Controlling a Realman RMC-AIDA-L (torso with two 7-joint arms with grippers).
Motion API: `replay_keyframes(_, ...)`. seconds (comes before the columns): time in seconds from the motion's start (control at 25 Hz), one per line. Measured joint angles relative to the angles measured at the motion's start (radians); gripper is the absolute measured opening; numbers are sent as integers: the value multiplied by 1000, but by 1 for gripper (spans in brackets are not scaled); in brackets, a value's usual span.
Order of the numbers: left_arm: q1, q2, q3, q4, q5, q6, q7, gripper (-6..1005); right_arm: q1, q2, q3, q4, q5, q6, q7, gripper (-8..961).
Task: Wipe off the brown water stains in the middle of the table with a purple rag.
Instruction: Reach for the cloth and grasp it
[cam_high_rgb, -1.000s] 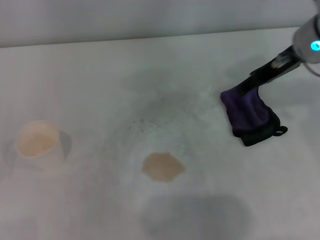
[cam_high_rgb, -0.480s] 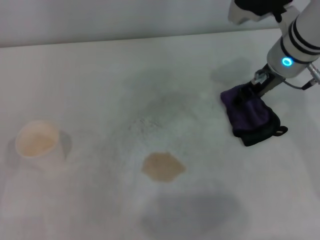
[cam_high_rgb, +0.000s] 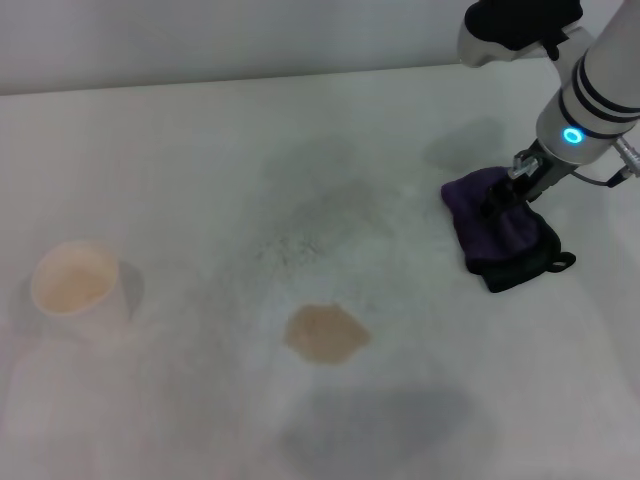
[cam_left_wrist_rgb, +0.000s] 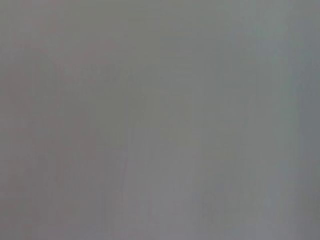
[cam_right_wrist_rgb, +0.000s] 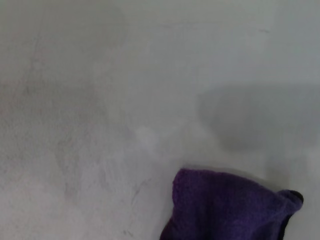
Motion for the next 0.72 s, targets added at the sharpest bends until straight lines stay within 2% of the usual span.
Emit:
replay_keyframes(0.44, 12, -4, 0, 2, 0, 10, 0, 893, 16, 4, -71, 61, 0, -16, 4, 667)
replay_keyframes(0.52, 14, -4, 0, 2, 0, 10, 0, 893, 20, 7, -77, 69, 1, -21, 4, 580)
replay_keyframes(0.72, 15, -3, 0, 2, 0, 10, 0, 893, 21, 8, -92, 71, 7, -26, 6, 493)
